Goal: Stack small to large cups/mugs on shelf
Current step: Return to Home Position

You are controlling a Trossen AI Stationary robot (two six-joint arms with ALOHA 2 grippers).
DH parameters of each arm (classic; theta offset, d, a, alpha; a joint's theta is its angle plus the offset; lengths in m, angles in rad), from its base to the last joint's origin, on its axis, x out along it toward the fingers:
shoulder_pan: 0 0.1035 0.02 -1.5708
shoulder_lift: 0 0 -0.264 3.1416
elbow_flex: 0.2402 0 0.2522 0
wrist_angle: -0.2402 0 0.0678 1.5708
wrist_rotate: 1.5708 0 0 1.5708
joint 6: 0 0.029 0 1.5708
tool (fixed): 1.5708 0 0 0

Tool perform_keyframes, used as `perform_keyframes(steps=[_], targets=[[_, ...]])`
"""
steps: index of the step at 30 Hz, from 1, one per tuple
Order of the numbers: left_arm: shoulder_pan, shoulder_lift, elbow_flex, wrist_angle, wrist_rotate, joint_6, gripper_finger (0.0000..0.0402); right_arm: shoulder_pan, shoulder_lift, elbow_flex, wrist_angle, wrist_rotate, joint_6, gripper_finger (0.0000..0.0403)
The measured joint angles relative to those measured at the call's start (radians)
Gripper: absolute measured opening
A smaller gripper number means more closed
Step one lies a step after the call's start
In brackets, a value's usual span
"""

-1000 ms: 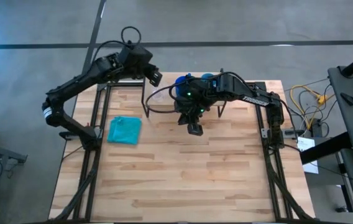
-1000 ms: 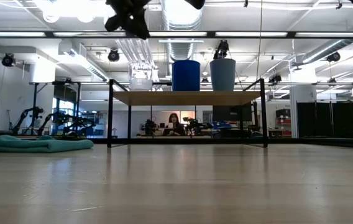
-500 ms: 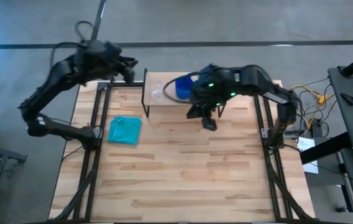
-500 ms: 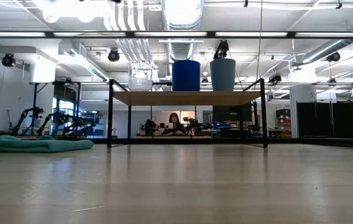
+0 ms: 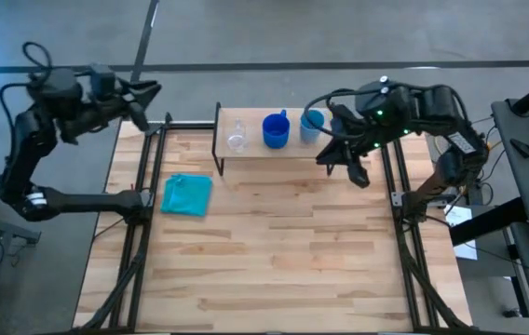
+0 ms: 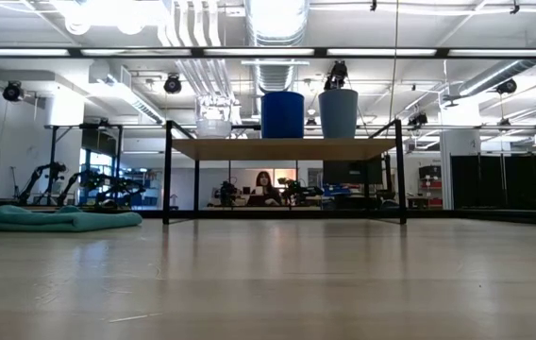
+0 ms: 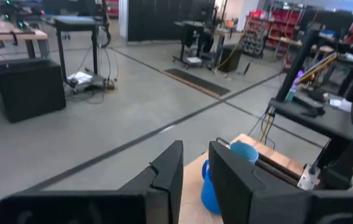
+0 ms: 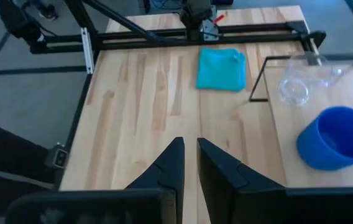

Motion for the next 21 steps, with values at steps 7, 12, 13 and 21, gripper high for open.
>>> perform_keyframes(steps=[7,12,13,21], targets=[[0.0,-0.032,-0.001,-0.015,-0.001,0.008,0.0063,-0.009,-0.034,-0.001,0.028,0.007,-0.009,0.0038],[0.0,-0.076,-0.002,-0.11,-0.001,0.003,0.0063,-0.016,-0.063,-0.002,0.065,0.008,-0.004,0.0038],[0.0,-0.085,-0.002,-0.132,-0.001,0.0,0.0063,-0.016,-0.069,-0.005,0.079,0.008,-0.007,0.0038],[0.0,-0.121,-0.003,-0.159,-0.001,-0.027,0.0063,-0.016,-0.148,-0.12,0.178,0.008,-0.016,0.0038]])
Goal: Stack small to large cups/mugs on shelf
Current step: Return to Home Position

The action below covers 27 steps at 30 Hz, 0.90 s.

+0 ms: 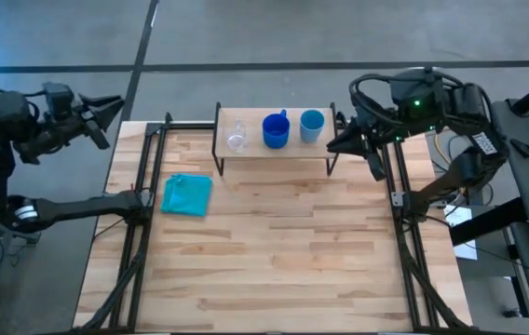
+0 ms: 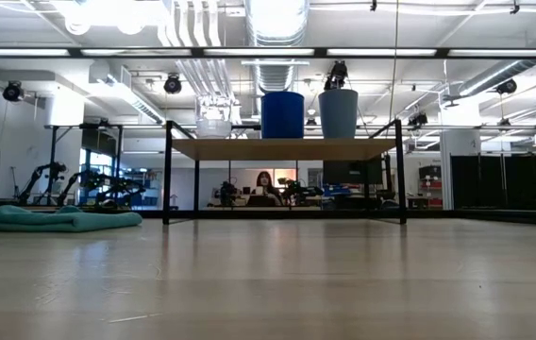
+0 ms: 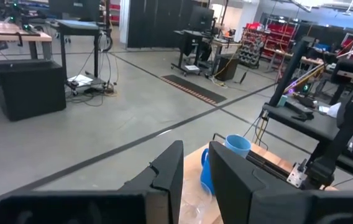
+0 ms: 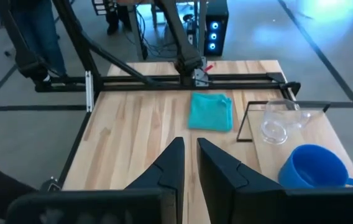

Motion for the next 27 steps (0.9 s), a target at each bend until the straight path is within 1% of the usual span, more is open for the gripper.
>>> perform_keyframes(steps=[4,8,11,16,21,27], targets=[[0.0,-0.005,0.0,0.001,-0.004,0.0,0.0063,-0.015,-0.083,-0.145,0.108,-0.001,0.029,0.0038],[0.0,-0.005,0.0,0.001,-0.005,0.015,0.0063,-0.029,-0.198,-0.327,0.238,-0.002,0.055,0.0038],[0.0,0.0,-0.001,0.001,-0.007,0.03,0.0063,-0.033,-0.281,-0.462,0.347,-0.026,0.089,0.0038],[0.0,0.0,-0.037,0.003,-0.007,0.026,0.0063,-0.033,-0.411,-0.654,0.497,-0.031,0.156,0.0038],[0.0,-0.02,-0.097,0.018,-0.007,0.001,0.0063,-0.033,-0.508,-0.794,0.588,-0.035,0.192,0.0038],[0.0,-0.058,-0.159,0.076,-0.007,-0.002,0.0063,-0.033,-0.599,-0.903,0.635,-0.037,0.192,0.0038]])
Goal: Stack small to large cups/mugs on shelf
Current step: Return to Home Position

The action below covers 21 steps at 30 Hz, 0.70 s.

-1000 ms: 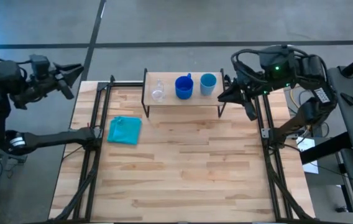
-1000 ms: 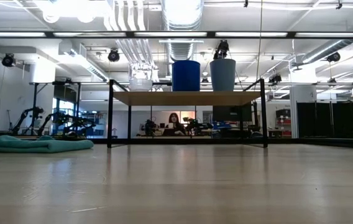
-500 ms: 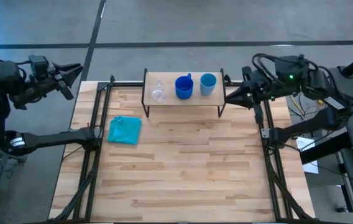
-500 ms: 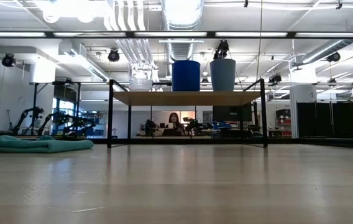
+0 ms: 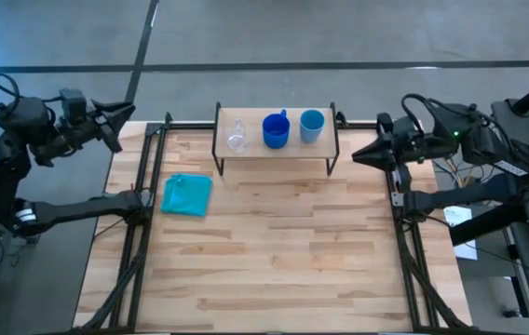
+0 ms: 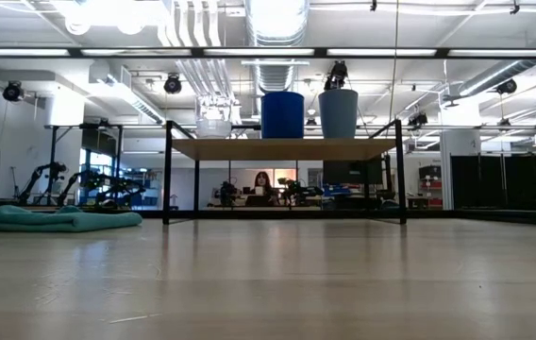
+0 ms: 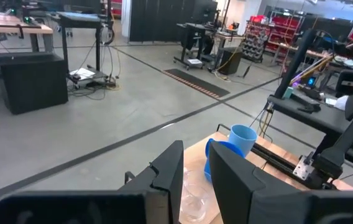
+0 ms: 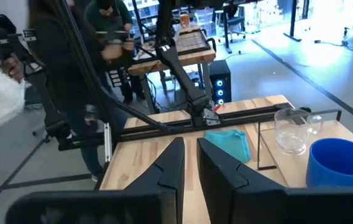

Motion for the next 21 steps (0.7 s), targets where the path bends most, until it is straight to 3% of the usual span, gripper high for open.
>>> perform_keyframes(steps=[9,21], targets=[[0.0,-0.042,-0.048,0.02,0.0,-0.031,0.0063,0.0,-0.107,-0.129,0.093,0.0,0.036,0.0038],[0.0,-0.041,-0.072,0.018,0.0,-0.051,0.0063,0.0,-0.154,-0.232,0.154,0.003,0.046,0.0038]])
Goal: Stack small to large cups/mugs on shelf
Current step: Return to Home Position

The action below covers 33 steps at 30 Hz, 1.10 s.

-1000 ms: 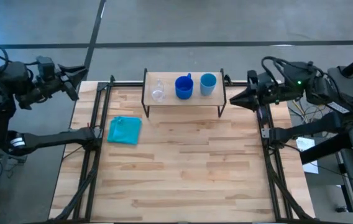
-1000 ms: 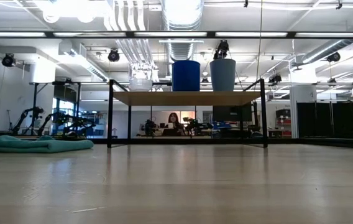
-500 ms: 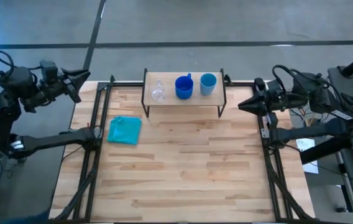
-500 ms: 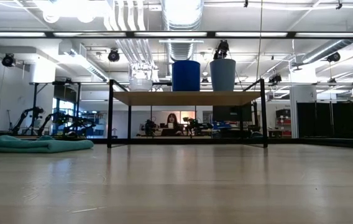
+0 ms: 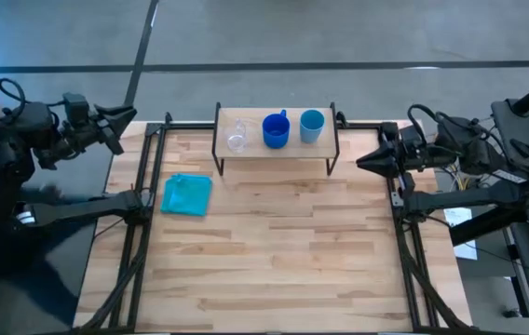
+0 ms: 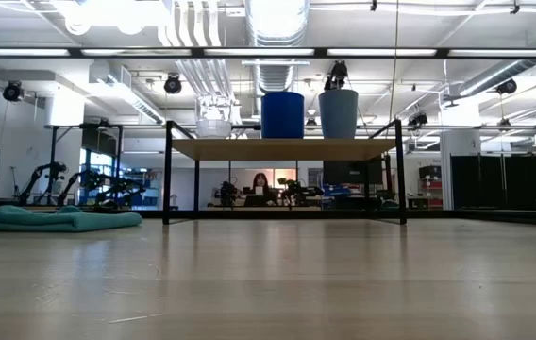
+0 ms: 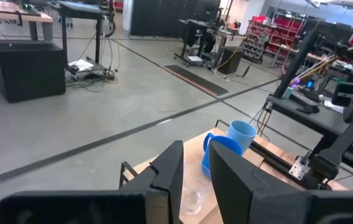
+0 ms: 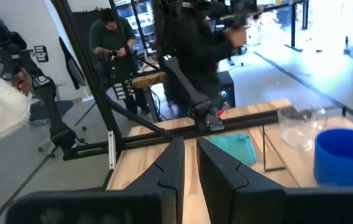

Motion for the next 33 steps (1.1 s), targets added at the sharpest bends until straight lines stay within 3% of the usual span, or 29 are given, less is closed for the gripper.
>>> perform_keyframes(steps=[6,11,23,33], targets=[[0.0,-0.031,-0.081,0.002,0.0,-0.001,0.0063,0.0,-0.047,-0.092,0.051,0.043,0.05,0.0038],[0.0,-0.095,-0.219,0.094,0.0,-0.015,0.0063,0.0,-0.111,-0.188,0.154,0.043,0.049,0.0038],[0.0,-0.344,-0.528,0.281,0.001,-0.053,0.0063,0.0,-0.275,-0.356,0.229,0.042,0.084,0.0038],[0.0,-0.552,-0.69,0.291,0.018,-0.08,0.0063,0.0,-0.337,-0.456,0.239,0.042,0.085,0.0038]])
